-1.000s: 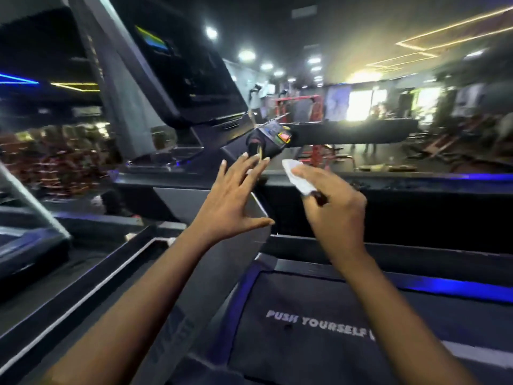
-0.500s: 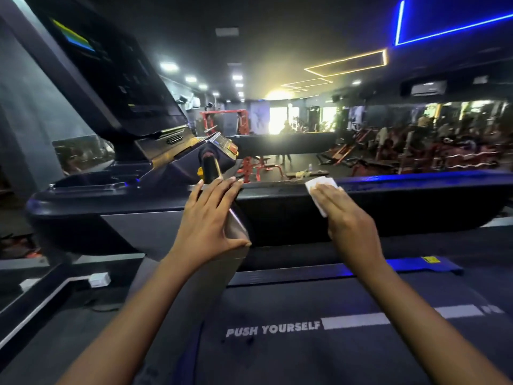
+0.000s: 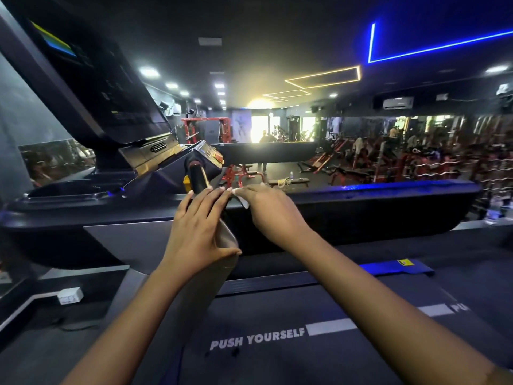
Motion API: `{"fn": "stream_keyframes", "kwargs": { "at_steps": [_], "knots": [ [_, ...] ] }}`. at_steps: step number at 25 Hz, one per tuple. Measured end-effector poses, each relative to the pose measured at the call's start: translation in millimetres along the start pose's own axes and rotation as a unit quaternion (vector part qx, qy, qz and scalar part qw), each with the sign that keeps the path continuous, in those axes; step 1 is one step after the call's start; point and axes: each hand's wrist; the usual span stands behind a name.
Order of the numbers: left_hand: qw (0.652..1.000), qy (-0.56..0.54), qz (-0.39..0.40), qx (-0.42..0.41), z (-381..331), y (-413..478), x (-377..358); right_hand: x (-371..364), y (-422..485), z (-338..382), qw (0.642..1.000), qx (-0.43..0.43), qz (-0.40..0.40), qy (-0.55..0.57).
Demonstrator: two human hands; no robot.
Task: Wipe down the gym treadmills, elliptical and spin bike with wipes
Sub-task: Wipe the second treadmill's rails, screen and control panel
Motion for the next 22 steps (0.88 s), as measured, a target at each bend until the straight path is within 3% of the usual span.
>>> {"fn": "stream_keyframes", "kwargs": {
  "at_steps": [6,9,11,13,17,22],
  "knots": [
    [1.000,-0.008,-0.014,-0.004,0,-1,-1,20,-49,-92,0.993,-0.114,0.006,-0.021],
    [1.000,-0.003,-0.015,-0.003,-1,-2,0,29,-61,-113,0.982,-0.180,-0.041,-0.026],
    [1.000,-0.004,-0.007,0.000,-1,-3,-1,20,-56,-90,0.977,-0.165,-0.135,-0.003],
    [1.000,-0.009,-0.003,0.005,0,-2,-2,-6,-44,-40,0.976,-0.085,-0.198,0.041],
    [1.000,-0.010,-0.006,-0.004,0,-2,-1,-56,-44,15,0.977,0.059,-0.206,0.014],
    [1.000,-0.007,-0.002,-0.005,0,-2,1,-53,-83,-44,0.961,-0.039,-0.272,-0.027]
  ]
}}
Point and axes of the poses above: each hand's wrist, its own y-axis towards the middle knuckle, its own x-axis out of the back of the hand, z = x × y, and after that the axes turned 9 degrees about x, right-handed
